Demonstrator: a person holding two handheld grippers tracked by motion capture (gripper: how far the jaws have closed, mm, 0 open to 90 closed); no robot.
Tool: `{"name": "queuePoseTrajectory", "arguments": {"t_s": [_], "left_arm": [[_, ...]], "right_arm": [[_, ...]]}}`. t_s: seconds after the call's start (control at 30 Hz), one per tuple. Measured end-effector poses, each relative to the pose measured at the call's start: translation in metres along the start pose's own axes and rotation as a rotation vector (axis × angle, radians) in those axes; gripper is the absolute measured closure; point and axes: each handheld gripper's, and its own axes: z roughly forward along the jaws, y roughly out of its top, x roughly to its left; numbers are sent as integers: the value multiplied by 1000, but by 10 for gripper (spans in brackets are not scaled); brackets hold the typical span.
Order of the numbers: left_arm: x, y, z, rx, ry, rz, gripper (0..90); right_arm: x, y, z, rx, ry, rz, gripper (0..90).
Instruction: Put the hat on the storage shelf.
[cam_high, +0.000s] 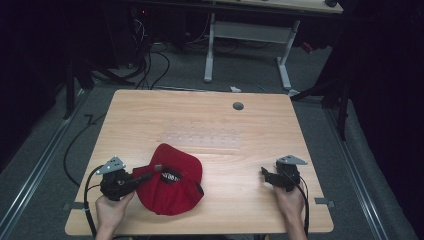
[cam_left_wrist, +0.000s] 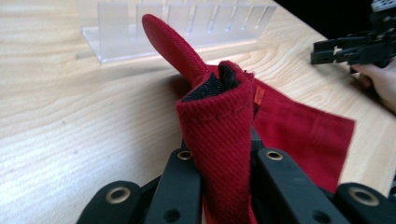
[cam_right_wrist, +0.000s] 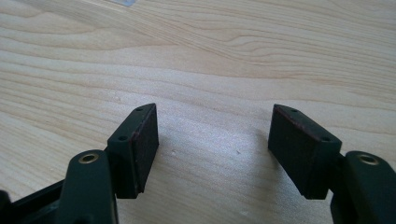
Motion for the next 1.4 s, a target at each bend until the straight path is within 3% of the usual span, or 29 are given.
{"name": "queuePoseTrajectory", "arguments": {"t_s": [0.43, 0.73, 1.07, 1.2, 1.3, 1.33, 1.37, 1.4], "left_arm": [[-21, 17, -4, 4, -64, 9, 841], [-35, 30, -3, 2, -105, -6, 841], [-52, 43, 9, 48, -141, 9, 841], [-54, 47, 16, 56, -161, -17, 840], [-58, 49, 21, 64, -174, -34, 840], [-58, 49, 21, 64, -174, -34, 840], [-60, 51, 23, 66, -191, -38, 840], [-61, 52, 24, 65, -199, -41, 840]], "right_arm": [[2, 0, 0, -6, -5, -22, 339], [2, 0, 0, -2, 9, -19, 335], [1, 0, 0, 4, 33, -27, 312], [5, 4, -3, 37, 48, -85, 382], [19, 4, -8, 21, -1, -211, 431], [19, 4, -8, 21, -1, -211, 431], [29, 4, -11, 3, -9, -282, 447], [33, 4, -12, -14, -9, -312, 453]]}}
